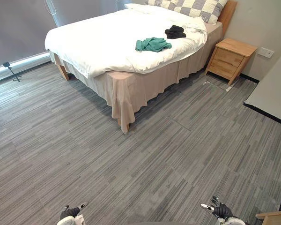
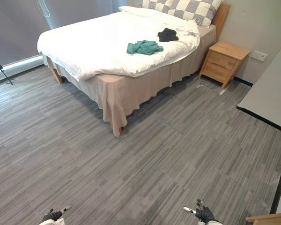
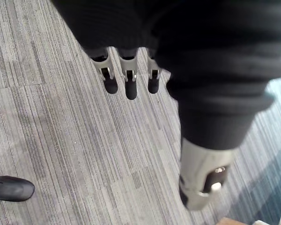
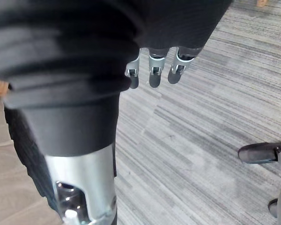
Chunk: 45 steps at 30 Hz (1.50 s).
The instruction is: Tidy the bed and pick cloth on bed and put in laundry
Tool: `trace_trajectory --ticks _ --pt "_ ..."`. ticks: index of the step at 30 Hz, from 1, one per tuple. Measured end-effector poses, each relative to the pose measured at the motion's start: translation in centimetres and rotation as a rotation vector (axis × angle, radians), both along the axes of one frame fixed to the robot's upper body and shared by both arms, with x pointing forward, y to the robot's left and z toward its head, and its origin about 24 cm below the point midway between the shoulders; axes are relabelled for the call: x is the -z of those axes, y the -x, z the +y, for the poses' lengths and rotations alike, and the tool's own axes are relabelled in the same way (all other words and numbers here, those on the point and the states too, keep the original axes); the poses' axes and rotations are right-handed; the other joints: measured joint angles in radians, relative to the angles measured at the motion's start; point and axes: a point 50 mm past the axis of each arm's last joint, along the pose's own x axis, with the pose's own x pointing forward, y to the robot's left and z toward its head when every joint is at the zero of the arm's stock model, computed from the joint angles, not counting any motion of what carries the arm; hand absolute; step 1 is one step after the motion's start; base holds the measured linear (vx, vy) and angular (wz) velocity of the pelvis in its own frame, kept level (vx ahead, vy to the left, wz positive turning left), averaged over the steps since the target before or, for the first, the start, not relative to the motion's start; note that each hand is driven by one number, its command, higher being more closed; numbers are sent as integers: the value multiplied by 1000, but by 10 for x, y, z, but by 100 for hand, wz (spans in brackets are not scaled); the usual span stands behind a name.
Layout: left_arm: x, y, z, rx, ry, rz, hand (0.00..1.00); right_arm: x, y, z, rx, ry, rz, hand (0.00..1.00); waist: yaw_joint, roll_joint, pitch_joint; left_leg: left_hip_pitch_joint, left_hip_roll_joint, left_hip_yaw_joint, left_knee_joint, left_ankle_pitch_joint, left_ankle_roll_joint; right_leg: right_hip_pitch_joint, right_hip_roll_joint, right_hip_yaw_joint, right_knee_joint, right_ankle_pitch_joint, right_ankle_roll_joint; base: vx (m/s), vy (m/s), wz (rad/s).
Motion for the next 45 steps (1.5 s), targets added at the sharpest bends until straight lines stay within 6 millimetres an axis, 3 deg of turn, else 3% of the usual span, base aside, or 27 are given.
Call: trace_trajectory --ticks 3,6,7,9,10,12,13,14,15,16,18,19,20,22,23,24,26,29,30,32,34,36,37,38,40,42,45 --pt "0 -3 -2 12 4 2 0 0 -2 0 -5 -1 -5 0 0 7 17 0 4 5 8 -4 6 -48 1 4 109 -50 10 -45 -14 -12" --pt "-1 -17 -7 57 12 -23 0 0 -13 9 -48 -10 -15 0 1 5 85 2 1 36 47 -25 34 -239 -27 -39 526 -151 99 -97 -4 -23" --pt "-2 -18 -5 51 10 -34 0 2 -15 18 -68 -27 -16 0 2 -11 116 6 -10 52 74 -50 43 -345 -75 -97 752 -155 83 -136 -8 -27" --pt "-2 -13 -3 42 11 -38 0 7 -8 25 -56 -46 9 0 -1 -32 144 56 -29 56 85 -76 58 -412 -155 -162 963 -190 56 -33 4 -21" --pt "-1 -7 -3 42 23 -32 0 11 7 24 -41 -50 53 0 -7 -29 149 72 -21 50 105 -104 55 -424 -164 -162 958 -219 89 61 0 -8" --pt "-1 -7 -2 47 26 -35 0 13 15 24 -30 -51 74 0 -29 -26 151 69 -2 29 131 -127 51 -424 -155 -165 856 -222 96 126 -51 26" --pt "-2 -9 0 59 28 -49 0 13 17 24 -15 -56 78 0 -48 -18 155 67 22 11 139 -140 40 -418 -140 -170 674 -189 96 290 -120 38" --pt "-5 -15 3 72 28 -72 0 14 17 26 -9 -63 76 0 -57 -18 157 62 38 1 133 -148 28 -412 -124 -174 398 -92 100 390 -180 31" --pt "-10 -23 10 86 16 -101 0 15 15 32 8 -85 61 0 -58 -45 168 65 29 -1 123 -156 13 -424 -145 -167 220 -17 135 395 -248 21" --pt "-14 -27 17 84 4 -119 0 17 18 38 38 -109 64 0 -57 -84 195 98 22 -12 128 -189 -22 -441 -190 -149 188 0 144 534 -375 18" --pt "-9 -22 9 34 34 -125 0 19 30 34 110 -113 74 0 -60 -44 206 178 85 -33 127 -262 -24 -454 -169 -169 327 63 109 588 -368 34" --pt "-5 -13 3 19 55 -118 0 19 41 29 140 -105 88 0 -86 6 166 208 148 -46 104 -300 53 -501 -136 -200 482 34 77 809 -419 33" --pt "-3 -7 -3 -18 69 -135 0 18 41 26 156 -98 85 0 -77 26 153 176 184 -51 273 -230 12 -493 -92 -218 532 -52 -24 810 -443 8" --pt "0 -2 -8 -29 85 -127 0 14 32 23 127 -72 52 0 -60 47 149 25 241 -74 620 -78 -80 -428 -54 -230 500 -94 -58 731 -392 -29" --pt "0 -1 -7 -34 85 -130 0 14 32 22 110 -60 57 0 -59 46 153 -55 265 -81 814 -61 -97 -357 -29 -226 459 -111 -70 928 -419 9" --pt "-1 -1 -7 -29 78 -146 0 14 35 22 94 -51 64 0 -54 46 158 -143 283 -83 1008 -79 -100 -235 6 -224 374 -128 -72 793 -321 20" --pt "-2 -3 -8 -8 86 -172 0 13 34 19 85 -41 60 0 -39 29 167 -250 270 -72 1101 -104 -78 -112 26 -218 287 -142 -66 590 -225 12" --pt "-3 -4 -12 -1 94 -198 0 4 11 11 37 7 -9 0 2 12 176 -400 229 26 921 -122 -46 23 36 -214 183 -156 -55 473 -158 -18" --pt "-3 -3 -14 -4 96 -207 0 -1 0 8 16 26 -44 0 16 3 177 -441 206 115 742 -106 -34 57 34 -209 153 -163 -70 485 -101 -12" --pt "0 1 -23 -7 119 -200 0 -10 -13 -4 -2 64 -86 0 27 10 172 -456 150 311 296 14 -23 127 49 -212 93 -189 -63 497 -61 -2" --pt "3 8 -26 -1 125 -177 0 -17 -26 -12 -11 85 -114 0 34 22 170 -466 117 417 175 48 14 209 73 -213 57 -225 -40 539 16 2" --pt "6 17 -30 -16 143 -134 0 -18 -20 -19 -9 101 -93 0 54 19 139 -471 58 437 200 40 178 224 66 -242 182 -309 30 939 63 4" --pt "8 20 -32 -15 145 -110 0 -17 -29 -13 -38 90 -102 0 60 10 125 -459 48 424 198 109 275 133 34 -281 416 -338 81 1107 61 56" --pt "9 12 -34 16 147 -106 0 -12 -34 1 -61 54 -101 0 33 -14 121 -419 18 376 173 136 273 -42 -80 -344 855 -230 143 905 45 83" --pt "7 1 -36 74 145 -116 0 -6 -32 12 -90 35 -66 0 26 -44 137 -345 -16 341 164 104 237 -102 -160 -347 983 -283 108 607 31 89" --pt "6 -2 -37 85 140 -122 0 -2 -35 26 -137 14 -67 0 25 -28 146 -205 -7 259 136 66 179 -117 -194 -347 864 -356 119 597 -20 84" --pt "0 -19 -28 85 116 -175 0 2 -30 36 -155 -2 -62 0 18 15 145 -103 54 104 80 42 116 -190 -153 -273 487 -303 156 587 -198 150"
